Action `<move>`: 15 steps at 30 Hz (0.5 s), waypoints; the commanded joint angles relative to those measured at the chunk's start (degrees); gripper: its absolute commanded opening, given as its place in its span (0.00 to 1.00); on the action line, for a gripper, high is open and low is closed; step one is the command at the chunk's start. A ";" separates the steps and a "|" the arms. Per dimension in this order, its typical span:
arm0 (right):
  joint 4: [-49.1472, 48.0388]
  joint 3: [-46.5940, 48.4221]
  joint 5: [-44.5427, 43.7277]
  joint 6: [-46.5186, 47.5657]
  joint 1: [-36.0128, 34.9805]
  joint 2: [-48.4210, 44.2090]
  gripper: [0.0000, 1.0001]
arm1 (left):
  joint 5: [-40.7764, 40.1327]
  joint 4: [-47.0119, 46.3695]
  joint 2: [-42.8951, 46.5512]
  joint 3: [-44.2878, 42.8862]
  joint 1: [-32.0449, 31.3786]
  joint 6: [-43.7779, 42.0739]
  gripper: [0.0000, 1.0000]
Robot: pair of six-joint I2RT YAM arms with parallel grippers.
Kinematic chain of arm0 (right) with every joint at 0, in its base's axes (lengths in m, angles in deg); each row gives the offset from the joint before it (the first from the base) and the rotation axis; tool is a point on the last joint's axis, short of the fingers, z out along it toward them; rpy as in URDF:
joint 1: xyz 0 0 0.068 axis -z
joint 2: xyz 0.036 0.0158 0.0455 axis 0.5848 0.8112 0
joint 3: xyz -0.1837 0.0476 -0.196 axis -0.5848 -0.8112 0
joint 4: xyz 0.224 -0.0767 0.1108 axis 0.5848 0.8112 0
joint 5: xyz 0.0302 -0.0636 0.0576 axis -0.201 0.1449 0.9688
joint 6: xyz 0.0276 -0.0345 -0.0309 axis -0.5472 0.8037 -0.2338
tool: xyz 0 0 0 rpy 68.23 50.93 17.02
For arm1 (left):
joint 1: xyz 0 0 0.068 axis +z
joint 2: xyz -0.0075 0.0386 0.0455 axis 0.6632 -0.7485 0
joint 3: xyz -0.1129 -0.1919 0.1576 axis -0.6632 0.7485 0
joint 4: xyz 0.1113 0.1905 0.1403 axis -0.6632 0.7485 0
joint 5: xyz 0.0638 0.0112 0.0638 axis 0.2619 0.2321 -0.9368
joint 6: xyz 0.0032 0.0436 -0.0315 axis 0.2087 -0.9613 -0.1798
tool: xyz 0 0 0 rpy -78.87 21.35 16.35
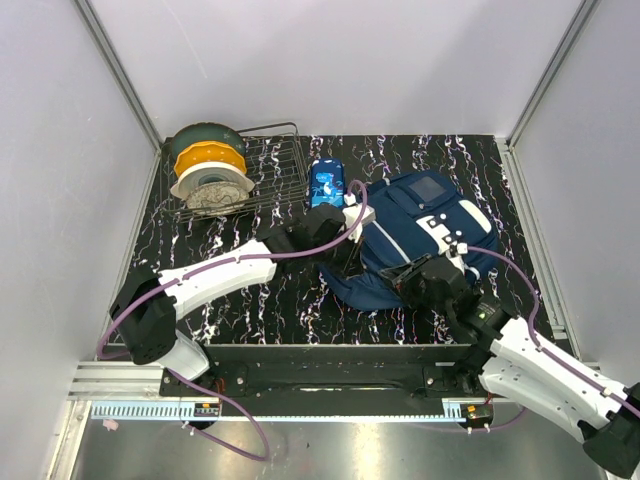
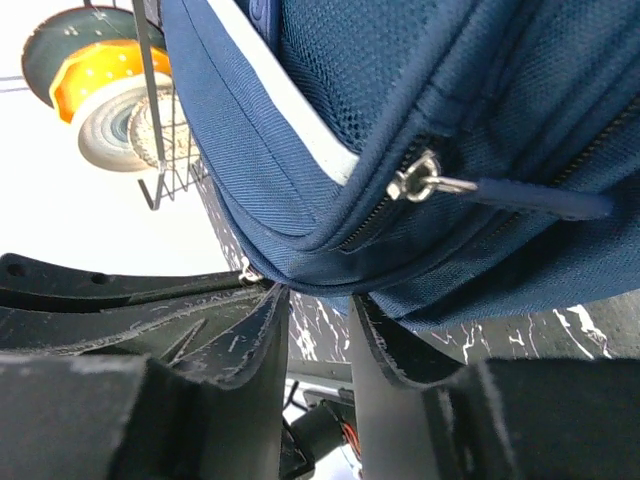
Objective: Pack the student bag
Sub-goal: Unzip the student bag at the center of the board.
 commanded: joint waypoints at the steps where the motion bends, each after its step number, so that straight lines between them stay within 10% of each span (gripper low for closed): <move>1: -0.63 -0.51 -11.43 0.18 0.18 -2.12 0.32 | 2.87 -3.91 3.24 -3.46 -2.00 -0.40 0.00; 6: -0.63 -1.39 -15.11 0.09 0.18 -4.49 0.25 | 3.31 -3.91 2.98 -3.81 -2.53 -0.84 0.00; 15: -6.60 -3.76 -18.72 0.53 0.18 -3.88 0.47 | 4.72 -4.35 1.48 -6.18 -5.51 -1.10 0.00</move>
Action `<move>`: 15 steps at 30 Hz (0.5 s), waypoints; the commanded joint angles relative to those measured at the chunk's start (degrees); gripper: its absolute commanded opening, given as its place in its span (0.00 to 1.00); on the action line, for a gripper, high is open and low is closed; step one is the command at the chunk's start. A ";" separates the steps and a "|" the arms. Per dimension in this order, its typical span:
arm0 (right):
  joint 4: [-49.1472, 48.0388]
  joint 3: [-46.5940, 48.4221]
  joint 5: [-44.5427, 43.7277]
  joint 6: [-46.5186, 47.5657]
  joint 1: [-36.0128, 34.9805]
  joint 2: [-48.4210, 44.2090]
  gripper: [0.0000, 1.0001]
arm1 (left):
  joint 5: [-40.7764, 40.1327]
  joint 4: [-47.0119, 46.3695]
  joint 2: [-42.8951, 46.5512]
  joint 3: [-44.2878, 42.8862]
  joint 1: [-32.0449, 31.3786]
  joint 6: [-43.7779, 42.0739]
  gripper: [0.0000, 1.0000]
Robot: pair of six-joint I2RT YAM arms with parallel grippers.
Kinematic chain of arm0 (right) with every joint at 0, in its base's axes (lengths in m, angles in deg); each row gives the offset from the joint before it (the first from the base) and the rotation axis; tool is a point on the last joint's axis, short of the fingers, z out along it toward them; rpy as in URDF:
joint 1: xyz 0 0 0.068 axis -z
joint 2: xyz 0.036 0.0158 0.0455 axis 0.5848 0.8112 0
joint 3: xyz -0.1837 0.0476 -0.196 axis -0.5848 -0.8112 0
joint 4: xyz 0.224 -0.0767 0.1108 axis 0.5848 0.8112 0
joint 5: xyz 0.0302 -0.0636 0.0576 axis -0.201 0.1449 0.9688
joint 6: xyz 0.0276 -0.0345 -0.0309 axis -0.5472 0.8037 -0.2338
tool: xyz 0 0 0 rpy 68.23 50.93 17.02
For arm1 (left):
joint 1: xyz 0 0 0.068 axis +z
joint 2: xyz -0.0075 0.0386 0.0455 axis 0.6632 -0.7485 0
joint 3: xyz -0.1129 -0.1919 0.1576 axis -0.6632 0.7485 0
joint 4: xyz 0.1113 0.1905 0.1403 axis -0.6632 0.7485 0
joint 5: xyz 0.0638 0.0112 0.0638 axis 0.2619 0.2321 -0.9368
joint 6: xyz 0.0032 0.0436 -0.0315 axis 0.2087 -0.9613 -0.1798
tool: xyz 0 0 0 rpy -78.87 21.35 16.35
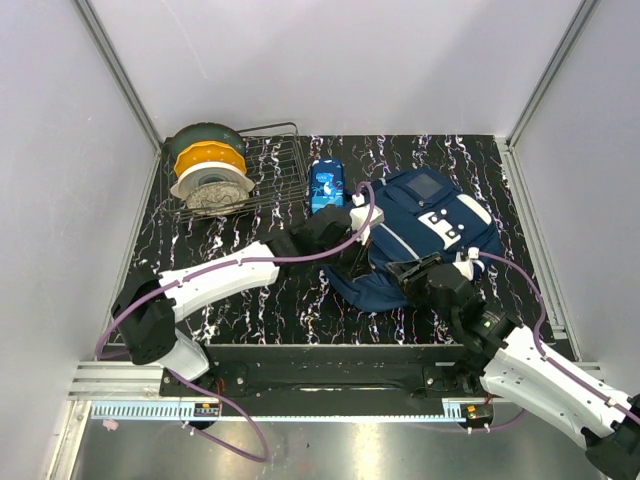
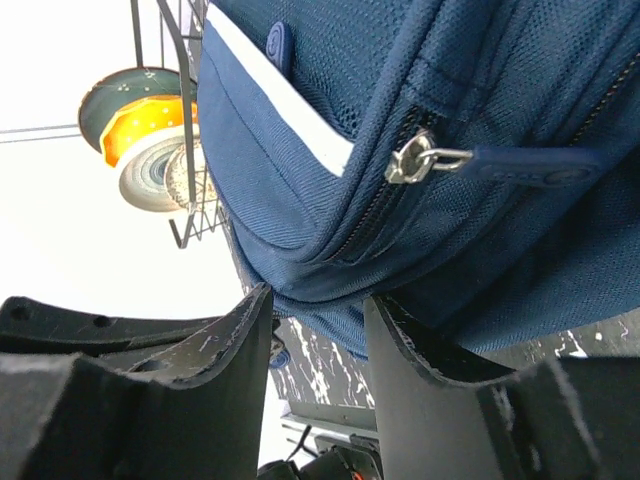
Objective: Pack the student bag
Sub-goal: Unzip the student bag at the center of the board.
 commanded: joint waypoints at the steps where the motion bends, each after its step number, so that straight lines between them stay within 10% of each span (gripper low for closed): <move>1: -4.96 -0.84 -11.47 0.49 0.64 1.36 0.47 | 5.55 -2.62 1.46 -4.96 -3.44 0.01 0.00; 15: 1.98 -0.48 -21.40 1.36 0.64 -6.28 0.00 | 6.52 -2.53 -0.47 -5.49 -7.22 -0.78 0.00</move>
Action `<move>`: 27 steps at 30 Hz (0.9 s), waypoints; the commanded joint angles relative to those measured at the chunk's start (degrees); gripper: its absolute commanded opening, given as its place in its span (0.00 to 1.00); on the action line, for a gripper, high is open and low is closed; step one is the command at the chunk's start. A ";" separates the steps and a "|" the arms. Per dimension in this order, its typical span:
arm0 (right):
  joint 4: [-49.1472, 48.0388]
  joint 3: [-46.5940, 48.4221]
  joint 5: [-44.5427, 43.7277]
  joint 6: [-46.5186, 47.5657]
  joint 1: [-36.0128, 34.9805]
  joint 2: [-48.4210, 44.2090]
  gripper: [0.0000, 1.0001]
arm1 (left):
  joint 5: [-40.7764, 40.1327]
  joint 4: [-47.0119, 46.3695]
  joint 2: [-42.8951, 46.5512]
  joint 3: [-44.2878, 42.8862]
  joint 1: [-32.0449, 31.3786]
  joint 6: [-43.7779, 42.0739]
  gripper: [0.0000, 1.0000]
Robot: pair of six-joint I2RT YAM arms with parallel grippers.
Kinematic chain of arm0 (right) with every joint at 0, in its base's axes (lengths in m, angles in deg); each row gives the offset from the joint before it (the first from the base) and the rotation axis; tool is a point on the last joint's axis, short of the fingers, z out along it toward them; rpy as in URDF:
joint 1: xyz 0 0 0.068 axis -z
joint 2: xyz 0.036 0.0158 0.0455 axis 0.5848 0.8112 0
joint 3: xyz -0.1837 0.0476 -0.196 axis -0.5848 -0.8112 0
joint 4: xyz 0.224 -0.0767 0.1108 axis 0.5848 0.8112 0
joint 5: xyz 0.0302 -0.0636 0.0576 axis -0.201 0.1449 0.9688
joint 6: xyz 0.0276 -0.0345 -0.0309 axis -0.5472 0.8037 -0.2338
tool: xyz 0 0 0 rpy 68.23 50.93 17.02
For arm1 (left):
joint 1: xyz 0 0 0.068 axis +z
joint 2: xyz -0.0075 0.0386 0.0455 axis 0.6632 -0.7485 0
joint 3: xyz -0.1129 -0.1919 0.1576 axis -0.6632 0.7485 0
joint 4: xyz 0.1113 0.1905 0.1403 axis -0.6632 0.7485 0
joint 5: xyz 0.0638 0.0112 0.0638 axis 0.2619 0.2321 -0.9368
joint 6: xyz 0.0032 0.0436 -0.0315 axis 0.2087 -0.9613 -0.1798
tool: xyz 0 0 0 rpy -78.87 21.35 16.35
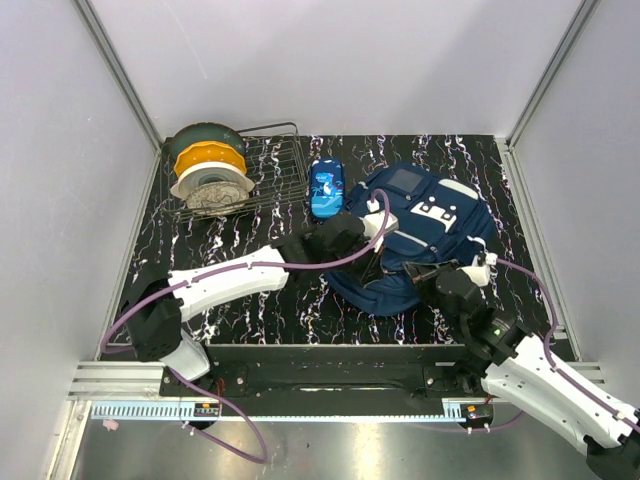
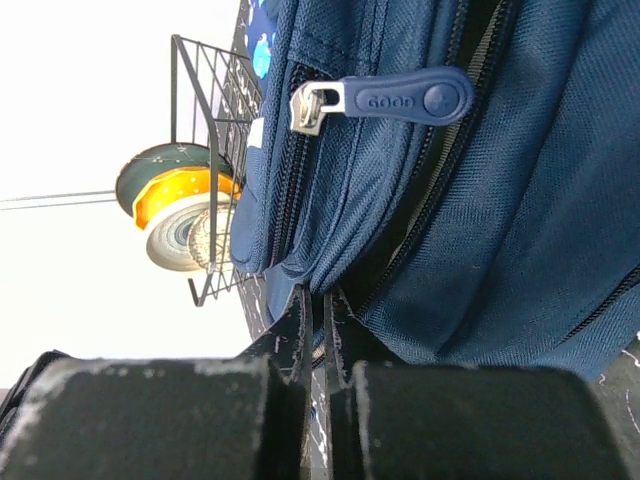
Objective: Pack the student bag
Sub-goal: Unzip the student bag at the center of the board.
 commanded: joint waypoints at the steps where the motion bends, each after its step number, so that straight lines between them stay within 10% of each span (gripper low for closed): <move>1: -0.18 0.39 -11.94 1.82 0.75 -2.01 0.00 | 8.48 -0.76 1.45 -3.63 -3.40 0.25 0.00; 14: 15.97 6.45 -18.52 3.85 0.83 -7.20 0.00 | -7.51 8.12 -1.01 -2.15 -1.83 -3.53 0.00; 27: 22.49 10.67 -19.76 4.46 0.83 -10.19 0.00 | -9.27 8.38 -1.98 0.51 13.29 -2.91 0.00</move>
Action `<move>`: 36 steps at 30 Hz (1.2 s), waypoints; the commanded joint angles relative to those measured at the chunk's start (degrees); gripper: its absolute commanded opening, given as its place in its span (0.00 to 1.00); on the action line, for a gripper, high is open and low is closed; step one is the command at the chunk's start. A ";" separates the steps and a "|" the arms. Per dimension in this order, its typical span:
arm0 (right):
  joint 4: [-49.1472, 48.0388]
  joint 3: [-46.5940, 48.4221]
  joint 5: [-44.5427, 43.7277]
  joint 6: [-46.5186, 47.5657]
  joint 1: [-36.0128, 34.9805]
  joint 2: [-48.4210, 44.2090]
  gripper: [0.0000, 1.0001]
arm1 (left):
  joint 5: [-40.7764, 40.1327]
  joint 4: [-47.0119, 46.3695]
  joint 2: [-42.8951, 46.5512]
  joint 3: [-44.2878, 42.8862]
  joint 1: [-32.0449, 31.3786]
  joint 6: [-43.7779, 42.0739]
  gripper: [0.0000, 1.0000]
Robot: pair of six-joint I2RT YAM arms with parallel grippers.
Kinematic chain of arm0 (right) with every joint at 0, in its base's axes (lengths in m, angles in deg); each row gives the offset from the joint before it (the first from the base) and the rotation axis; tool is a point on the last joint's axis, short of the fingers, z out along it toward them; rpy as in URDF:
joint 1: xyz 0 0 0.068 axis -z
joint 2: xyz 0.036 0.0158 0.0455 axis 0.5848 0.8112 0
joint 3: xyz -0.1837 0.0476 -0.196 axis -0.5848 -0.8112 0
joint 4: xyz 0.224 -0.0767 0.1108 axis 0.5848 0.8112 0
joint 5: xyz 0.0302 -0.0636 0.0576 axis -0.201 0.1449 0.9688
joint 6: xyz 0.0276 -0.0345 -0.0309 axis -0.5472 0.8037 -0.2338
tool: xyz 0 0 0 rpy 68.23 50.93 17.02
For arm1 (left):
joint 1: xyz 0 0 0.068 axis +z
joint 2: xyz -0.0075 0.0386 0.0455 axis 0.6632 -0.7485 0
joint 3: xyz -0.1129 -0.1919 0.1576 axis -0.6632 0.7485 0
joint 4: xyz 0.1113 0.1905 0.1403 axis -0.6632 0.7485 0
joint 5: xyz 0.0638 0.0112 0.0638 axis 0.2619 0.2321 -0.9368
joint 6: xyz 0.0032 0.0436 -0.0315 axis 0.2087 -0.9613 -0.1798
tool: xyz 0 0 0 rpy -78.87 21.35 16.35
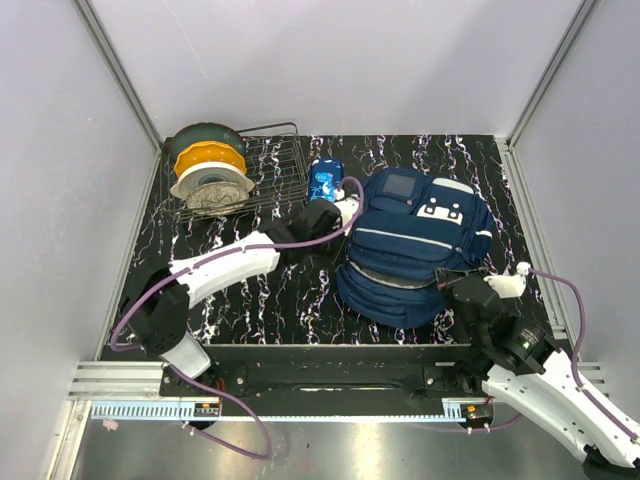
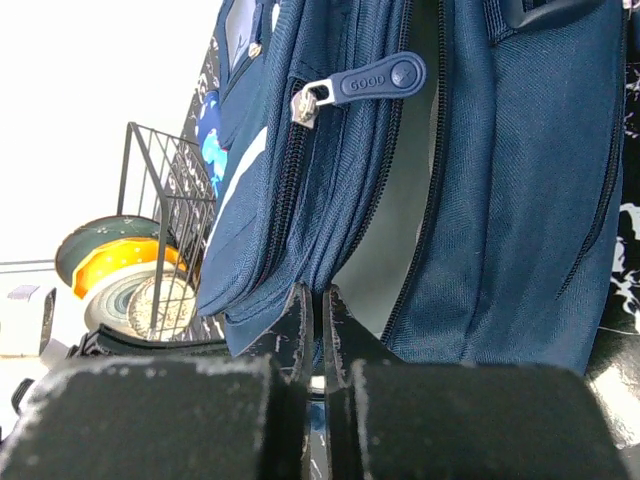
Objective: Pack the student bag
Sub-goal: Unzip the student bag at the center of the board.
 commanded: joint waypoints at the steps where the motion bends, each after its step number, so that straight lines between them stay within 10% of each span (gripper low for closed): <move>1: 1.07 4.75 -7.81 0.88 0.64 -1.14 0.00 | -3.46 1.39 -1.30 -3.11 3.42 -1.03 0.00; 36: -9.03 5.28 3.62 9.05 0.64 -1.06 0.00 | 6.03 5.08 -14.58 -24.65 6.32 -3.15 0.00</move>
